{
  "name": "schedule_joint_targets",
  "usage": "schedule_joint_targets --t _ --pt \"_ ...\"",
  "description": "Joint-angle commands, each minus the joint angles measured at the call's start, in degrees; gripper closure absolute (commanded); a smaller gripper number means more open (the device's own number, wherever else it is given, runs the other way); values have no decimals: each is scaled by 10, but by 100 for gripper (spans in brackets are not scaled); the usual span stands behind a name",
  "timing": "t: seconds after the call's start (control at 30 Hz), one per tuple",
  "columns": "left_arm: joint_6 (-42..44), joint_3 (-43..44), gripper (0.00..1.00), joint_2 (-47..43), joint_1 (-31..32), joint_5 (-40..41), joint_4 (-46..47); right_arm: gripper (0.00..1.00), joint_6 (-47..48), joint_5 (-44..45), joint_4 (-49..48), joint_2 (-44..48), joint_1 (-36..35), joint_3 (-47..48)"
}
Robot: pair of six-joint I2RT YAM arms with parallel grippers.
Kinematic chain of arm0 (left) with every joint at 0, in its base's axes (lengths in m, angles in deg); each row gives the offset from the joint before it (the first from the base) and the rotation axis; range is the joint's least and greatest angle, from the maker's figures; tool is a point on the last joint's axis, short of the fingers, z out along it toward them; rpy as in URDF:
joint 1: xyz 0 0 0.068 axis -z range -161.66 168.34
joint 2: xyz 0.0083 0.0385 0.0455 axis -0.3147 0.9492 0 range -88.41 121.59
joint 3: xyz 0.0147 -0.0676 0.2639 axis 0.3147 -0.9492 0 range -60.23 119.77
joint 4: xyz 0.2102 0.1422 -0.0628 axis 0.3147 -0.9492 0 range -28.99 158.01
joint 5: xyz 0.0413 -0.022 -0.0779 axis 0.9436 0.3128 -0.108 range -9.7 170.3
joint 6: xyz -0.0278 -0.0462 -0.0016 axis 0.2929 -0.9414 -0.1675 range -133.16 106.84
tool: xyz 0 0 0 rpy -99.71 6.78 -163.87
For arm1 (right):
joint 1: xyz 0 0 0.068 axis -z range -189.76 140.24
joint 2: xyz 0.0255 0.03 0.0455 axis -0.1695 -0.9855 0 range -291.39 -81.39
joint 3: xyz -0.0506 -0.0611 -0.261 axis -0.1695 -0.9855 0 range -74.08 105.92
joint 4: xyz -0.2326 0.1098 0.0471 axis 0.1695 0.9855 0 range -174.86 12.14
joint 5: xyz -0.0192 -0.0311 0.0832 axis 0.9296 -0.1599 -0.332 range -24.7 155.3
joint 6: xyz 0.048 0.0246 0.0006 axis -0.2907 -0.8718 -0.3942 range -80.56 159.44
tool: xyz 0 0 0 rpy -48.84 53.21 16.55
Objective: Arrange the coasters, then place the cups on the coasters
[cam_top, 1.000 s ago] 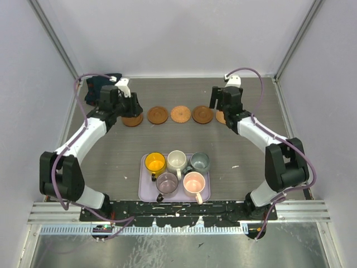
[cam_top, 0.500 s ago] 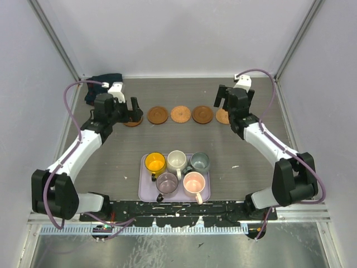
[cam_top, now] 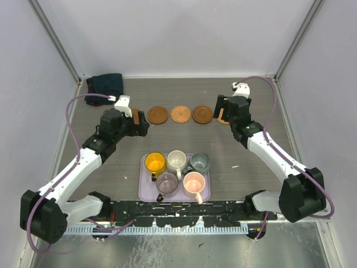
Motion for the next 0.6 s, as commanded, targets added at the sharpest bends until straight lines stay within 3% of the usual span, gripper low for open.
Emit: schedule_joint_targets --t 0.0,0.17,0.57 --pt "-19 -18 2 -25 49 25 -3 14 -22 7 86 37 -48 21" --pt "-25 -48 2 -46 106 55 -29 15 -59 26 192 66 -116 30" --pt "-51 -93 2 -125 143 47 -77 21 -177 22 332 187 -227 -30"
